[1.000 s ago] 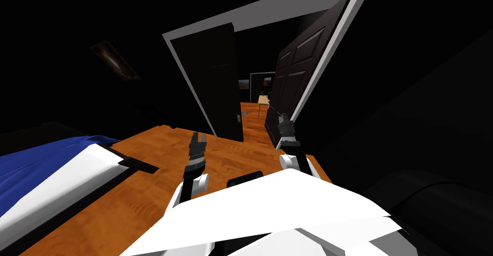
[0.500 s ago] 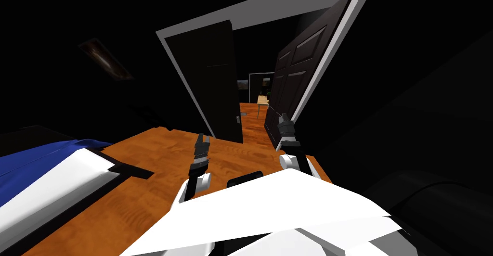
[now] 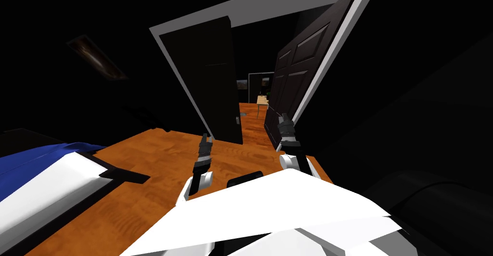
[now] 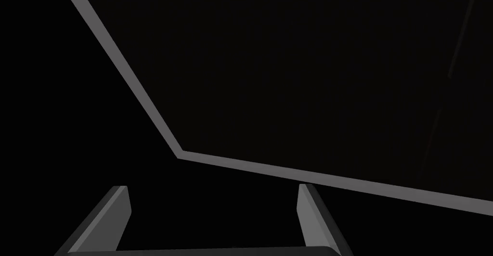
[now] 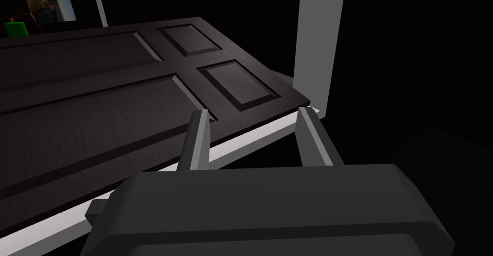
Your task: Push the door open
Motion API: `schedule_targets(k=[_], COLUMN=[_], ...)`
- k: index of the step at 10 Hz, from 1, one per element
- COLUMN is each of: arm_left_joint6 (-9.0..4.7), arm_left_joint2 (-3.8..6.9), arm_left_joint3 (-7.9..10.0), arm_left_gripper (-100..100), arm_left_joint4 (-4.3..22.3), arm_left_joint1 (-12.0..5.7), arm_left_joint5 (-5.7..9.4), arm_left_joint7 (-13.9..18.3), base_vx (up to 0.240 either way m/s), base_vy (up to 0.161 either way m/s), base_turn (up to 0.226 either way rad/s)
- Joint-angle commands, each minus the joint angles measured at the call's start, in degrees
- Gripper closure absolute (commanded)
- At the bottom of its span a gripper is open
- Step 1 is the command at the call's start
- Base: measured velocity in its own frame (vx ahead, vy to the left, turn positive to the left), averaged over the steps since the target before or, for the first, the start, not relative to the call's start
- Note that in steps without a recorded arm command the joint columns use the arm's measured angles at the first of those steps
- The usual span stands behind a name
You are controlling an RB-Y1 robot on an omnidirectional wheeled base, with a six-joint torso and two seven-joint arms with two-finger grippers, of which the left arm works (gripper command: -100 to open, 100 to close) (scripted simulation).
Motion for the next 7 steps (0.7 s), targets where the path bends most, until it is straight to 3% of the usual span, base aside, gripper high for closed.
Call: schedule_targets(k=[1, 4, 5, 7], arm_left_joint6=[-0.38, -0.89, -0.89, -1.39], arm_left_joint2=[0.19, 0.31, 0.31, 0.41], arm_left_joint3=[-0.18, -0.42, -0.42, -0.66], arm_left_gripper=[-100, -100, -100, -100], arm_left_joint4=[2.9, 7.1, 7.3, 11.3], arm_left_joint1=[-1.37, -3.25, -3.25, -5.12], arm_left_joint5=[-0.17, -0.4, -0.4, -0.62], arm_left_joint7=[0.3, 0.5, 0.5, 0.7], base_vx=[0.088, 0.083, 0.036, 0.056], base_vy=[-0.001, 0.003, 0.006, 0.005], base_turn=[-0.051, -0.027, -0.017, -0.042])
